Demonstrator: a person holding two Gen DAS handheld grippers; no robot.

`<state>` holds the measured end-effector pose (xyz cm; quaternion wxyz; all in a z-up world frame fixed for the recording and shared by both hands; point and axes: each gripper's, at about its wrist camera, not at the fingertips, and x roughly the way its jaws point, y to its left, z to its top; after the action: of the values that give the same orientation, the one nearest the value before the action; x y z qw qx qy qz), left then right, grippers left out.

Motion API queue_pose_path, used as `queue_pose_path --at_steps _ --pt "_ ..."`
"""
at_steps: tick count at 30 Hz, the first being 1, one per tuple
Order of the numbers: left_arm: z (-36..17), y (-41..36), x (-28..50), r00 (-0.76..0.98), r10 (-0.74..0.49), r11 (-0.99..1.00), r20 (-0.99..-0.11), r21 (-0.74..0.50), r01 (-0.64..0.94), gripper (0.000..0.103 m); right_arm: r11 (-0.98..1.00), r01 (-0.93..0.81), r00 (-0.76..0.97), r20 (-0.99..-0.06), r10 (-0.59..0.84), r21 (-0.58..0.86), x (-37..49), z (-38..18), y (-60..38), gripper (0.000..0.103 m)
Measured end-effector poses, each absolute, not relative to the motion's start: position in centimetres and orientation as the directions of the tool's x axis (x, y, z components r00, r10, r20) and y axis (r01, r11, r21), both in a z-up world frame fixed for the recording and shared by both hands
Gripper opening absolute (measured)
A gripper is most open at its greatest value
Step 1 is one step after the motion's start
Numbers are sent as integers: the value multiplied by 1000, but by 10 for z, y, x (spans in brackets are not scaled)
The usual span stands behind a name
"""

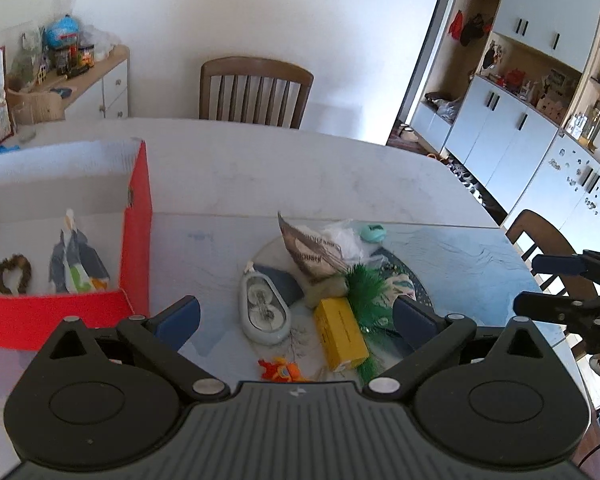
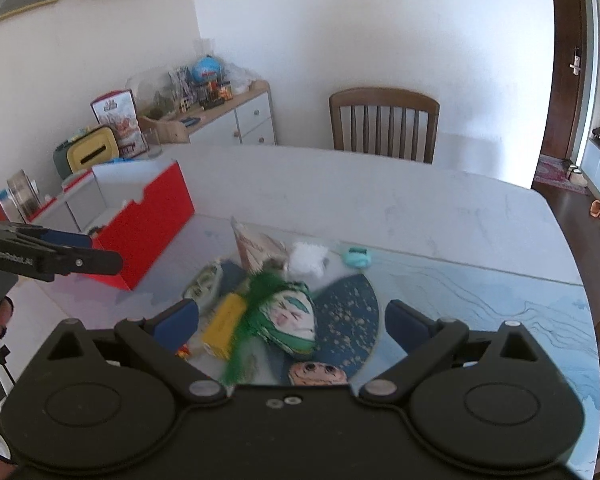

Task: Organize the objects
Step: 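Move both tools back over the items on the table, then grasp the red rooster keychain with the left tool while the right tool grasps the bunny-eared face plush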

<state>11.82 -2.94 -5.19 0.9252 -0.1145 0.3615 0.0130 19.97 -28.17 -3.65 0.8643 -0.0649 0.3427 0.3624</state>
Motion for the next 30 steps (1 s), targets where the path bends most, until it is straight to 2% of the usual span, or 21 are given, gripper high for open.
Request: queue_pose_path --at_steps 8,15,30 --pt "-76 -41 121 729 -48 976 -683 -186 -110 103 714 -688 462 -679 570 131 213 -66 -280 97" --pt "-106 -53 126 692 37 987 -721 -83 -139 103 702 -703 418 -734 536 113 219 -98 -273 93" --pt "-148 -55 137 615 78 979 -785 -57 -197 102 694 -706 346 -787 511 140 226 -135 -261 82"
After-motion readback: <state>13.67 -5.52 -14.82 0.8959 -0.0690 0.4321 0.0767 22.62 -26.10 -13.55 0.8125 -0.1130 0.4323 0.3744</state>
